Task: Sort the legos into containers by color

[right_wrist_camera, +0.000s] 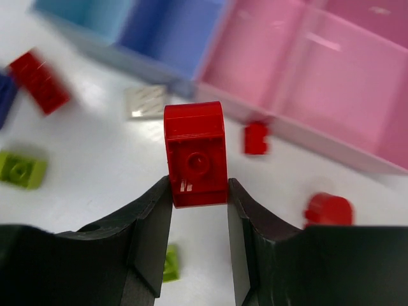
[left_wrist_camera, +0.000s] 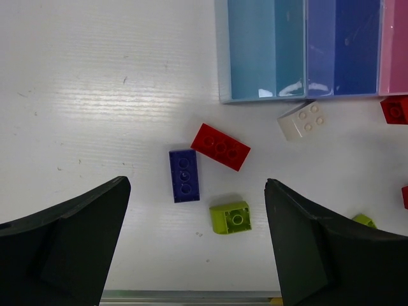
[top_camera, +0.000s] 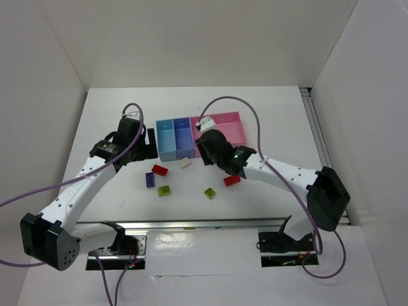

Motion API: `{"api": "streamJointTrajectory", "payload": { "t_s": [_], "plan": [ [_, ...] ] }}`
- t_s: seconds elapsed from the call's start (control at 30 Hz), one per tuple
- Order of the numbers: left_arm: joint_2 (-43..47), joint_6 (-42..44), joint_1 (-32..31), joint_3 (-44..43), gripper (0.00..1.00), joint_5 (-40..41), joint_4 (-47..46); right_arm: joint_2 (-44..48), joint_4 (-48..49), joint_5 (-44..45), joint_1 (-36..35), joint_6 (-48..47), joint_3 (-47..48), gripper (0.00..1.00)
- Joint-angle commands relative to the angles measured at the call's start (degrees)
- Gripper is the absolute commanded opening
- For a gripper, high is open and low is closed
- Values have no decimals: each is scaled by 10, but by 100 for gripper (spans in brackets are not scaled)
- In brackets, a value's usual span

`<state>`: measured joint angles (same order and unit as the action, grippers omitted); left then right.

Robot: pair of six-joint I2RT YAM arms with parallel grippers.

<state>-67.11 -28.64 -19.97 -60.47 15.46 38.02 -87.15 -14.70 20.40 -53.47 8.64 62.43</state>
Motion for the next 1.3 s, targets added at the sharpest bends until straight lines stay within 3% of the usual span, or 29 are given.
{"api": "streamJointTrajectory", "payload": {
  "t_s": [0.0,0.17,0.33,0.37,0.4,0.5,0.67,0.87,1.07,1.27],
  "plan": [
    [1,-7,-2,-26,97,15,14,16,-37,74,70,47,34,32],
    [-12,-7,-2,-32,90,-3,20,-51,-45,40,180,59,93,33],
    [-12,-18,-2,-26,90,-25,20,-129,-45,26,217,59,168,36],
    [-12,-18,-2,-26,90,-25,25,-139,-45,26,224,59,178,42],
    [-12,-25,-2,-26,90,-25,25,-155,-45,34,224,65,188,59],
    [-12,-44,-2,-14,92,-25,25,-150,-52,34,224,71,202,76],
    [-7,-73,-2,16,90,-42,25,-91,-40,25,183,76,141,75],
    [7,-102,-2,61,87,-80,4,-33,-52,-1,83,110,46,76],
    [7,-107,-34,82,85,-86,-3,-28,-45,-68,37,112,-28,80],
    [13,-188,-79,125,85,-89,-27,-45,-45,-111,-2,81,-58,83]
  ]
}}
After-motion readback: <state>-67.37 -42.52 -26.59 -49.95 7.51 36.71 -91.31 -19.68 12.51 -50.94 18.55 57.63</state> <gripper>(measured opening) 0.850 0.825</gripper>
